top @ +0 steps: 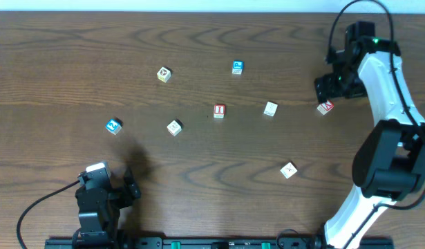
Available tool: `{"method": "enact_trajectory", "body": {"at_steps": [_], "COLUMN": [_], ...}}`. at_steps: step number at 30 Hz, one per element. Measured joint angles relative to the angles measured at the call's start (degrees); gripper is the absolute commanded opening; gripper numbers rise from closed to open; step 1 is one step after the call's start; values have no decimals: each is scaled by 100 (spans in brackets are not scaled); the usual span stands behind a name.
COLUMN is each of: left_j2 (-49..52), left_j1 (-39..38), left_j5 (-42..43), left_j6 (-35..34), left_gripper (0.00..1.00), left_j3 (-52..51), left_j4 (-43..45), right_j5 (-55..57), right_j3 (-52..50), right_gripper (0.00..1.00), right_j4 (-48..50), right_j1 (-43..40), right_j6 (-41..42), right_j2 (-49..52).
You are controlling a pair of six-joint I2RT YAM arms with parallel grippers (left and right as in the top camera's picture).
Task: Spell out Ai2
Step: 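Move the right gripper to the red 'A' block at right, then grasp the red 'A' block with the right gripper and lift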
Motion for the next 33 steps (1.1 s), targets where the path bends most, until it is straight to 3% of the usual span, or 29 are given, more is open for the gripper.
{"method": "enact_trajectory", "body": {"at_steps": [8,18,33], "left_j2": [0,0,0], "left_j1": [0,0,0], "left_j5": [0,0,0], "left_j6": [0,0,0], "left_gripper": [95,95,95], "left_j3": [0,0,0], "left_j4": [0,0,0], "right_j5": [-103,-175,-509], "right_j3": [-1143,-1521,-1521], "right_gripper": [91,91,67], "right_j4": [824,1740,1886], "right_j1": [11,11,11], "right_j6": [-737,-1401,-2094], "right_j2": [0,0,0]}}
